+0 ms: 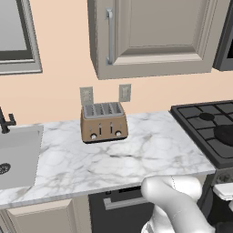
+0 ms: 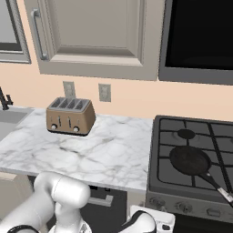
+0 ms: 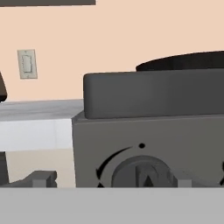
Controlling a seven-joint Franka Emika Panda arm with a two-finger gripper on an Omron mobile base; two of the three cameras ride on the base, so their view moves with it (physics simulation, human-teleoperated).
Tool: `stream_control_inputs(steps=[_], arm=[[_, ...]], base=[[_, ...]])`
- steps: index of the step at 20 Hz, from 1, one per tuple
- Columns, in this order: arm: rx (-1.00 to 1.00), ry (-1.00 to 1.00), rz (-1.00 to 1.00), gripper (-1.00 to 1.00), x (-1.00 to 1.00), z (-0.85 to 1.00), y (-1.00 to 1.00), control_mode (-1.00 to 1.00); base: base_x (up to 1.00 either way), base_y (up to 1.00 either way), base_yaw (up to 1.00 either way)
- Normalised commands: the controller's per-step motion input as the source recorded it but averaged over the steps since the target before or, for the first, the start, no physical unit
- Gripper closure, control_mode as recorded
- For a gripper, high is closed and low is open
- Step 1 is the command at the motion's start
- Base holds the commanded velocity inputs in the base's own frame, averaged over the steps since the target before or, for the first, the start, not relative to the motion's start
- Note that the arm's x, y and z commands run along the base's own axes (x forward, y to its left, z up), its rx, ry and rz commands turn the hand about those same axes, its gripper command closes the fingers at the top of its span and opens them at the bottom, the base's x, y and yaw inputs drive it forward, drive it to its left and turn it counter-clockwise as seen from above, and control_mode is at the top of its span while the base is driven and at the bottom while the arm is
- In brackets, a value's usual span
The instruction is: Pick the pan from the cabinet and place it on the stove. Then turn on the stove burner for the pan.
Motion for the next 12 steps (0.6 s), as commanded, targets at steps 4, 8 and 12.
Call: stream_control_inputs(steps=[4,8,12], arm=[[0.0,-0.01,0.0,-1.0,0.01,-0.06,-0.11,-1.0],[0.0,-0.02,0.0,-1.0,0.02,-0.01,-0.02,-1.0],[0.0,-0.01,0.0,-1.0,0.04,-0.01,0.0,-1.0]], base=[[0.0,0.0,0.0],[0.0,0.0,0.0],[0.0,0.0,0.0]])
